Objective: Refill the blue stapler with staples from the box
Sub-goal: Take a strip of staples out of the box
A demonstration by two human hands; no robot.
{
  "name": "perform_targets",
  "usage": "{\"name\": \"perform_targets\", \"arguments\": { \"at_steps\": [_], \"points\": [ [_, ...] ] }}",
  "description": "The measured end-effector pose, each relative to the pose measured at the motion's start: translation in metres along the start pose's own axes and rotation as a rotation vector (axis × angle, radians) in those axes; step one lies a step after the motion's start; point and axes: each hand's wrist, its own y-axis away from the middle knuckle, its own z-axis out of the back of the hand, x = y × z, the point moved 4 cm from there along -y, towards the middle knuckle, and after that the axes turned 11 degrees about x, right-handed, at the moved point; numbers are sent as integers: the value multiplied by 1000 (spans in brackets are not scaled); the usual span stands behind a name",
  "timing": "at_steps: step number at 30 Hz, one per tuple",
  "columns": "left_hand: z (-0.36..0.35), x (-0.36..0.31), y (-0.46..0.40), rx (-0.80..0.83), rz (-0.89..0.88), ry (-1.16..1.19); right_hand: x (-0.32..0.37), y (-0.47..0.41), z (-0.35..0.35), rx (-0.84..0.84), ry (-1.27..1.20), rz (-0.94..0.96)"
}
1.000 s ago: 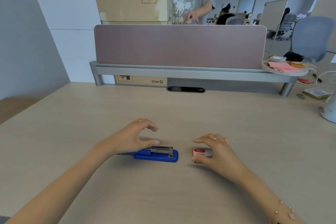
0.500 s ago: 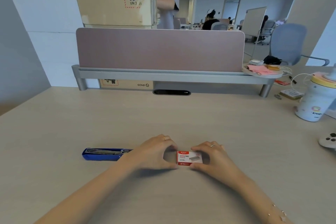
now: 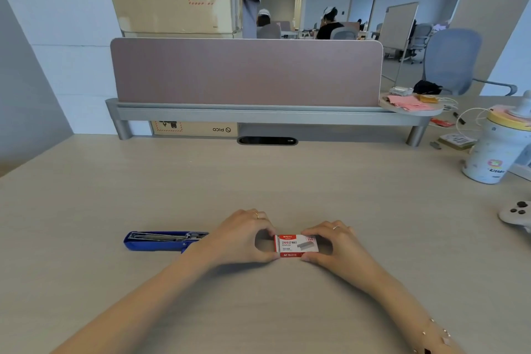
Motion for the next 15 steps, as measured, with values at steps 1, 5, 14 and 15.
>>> {"name": "perform_targets", "arguments": {
  "at_steps": [1, 5, 14, 15],
  "points": [
    [1, 0, 1, -2, -1, -2, -1, 1, 1, 0, 1, -2],
    [1, 2, 4, 14, 7, -7, -2, 4, 3, 4, -11, -12],
    [0, 4, 4, -1, 17, -7, -1, 7, 4, 4, -40, -27],
    [0, 4, 5, -2, 18, -6, -1, 8, 4, 2, -44, -26]
  ]
}}
